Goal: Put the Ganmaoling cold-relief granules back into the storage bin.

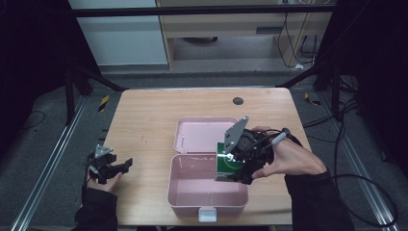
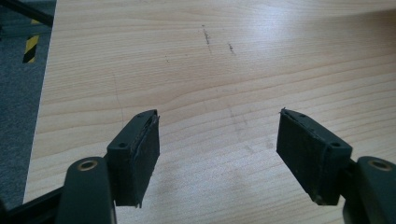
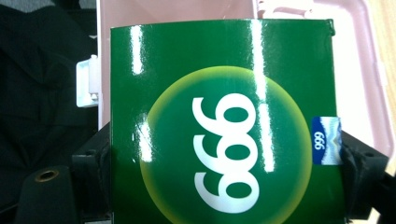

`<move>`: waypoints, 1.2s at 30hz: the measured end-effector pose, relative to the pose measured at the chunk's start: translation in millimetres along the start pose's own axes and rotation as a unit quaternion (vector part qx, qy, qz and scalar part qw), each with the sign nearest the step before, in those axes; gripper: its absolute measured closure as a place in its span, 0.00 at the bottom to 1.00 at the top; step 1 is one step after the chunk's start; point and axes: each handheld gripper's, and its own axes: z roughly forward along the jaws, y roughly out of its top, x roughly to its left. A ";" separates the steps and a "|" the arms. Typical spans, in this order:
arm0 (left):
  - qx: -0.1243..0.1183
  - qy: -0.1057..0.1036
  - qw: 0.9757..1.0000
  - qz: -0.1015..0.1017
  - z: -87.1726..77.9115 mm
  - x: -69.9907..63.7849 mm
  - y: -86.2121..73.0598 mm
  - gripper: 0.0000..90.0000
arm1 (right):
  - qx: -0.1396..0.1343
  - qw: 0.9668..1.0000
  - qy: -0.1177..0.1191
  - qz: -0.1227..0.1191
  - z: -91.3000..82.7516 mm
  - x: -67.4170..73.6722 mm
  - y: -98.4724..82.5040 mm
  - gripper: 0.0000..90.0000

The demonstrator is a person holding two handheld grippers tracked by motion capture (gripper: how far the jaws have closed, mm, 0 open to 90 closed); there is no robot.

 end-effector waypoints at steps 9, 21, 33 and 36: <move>-0.001 0.001 1.000 0.000 -0.4 0.1 0.3 0.33 | 0.006 1.000 -0.007 -0.002 16.3 0.4 0.1 0.18; -0.002 0.001 1.000 0.000 -0.9 -0.4 0.6 0.33 | 0.011 1.000 0.019 0.002 35.6 2.8 -8.1 0.18; -0.001 0.001 1.000 0.003 -0.7 -0.3 0.6 0.33 | 0.028 0.999 0.027 -0.009 60.4 6.5 -19.2 0.18; -0.002 0.001 1.000 0.001 -0.8 -0.8 0.6 0.33 | 0.030 0.999 0.031 -0.015 65.3 7.7 -18.6 0.18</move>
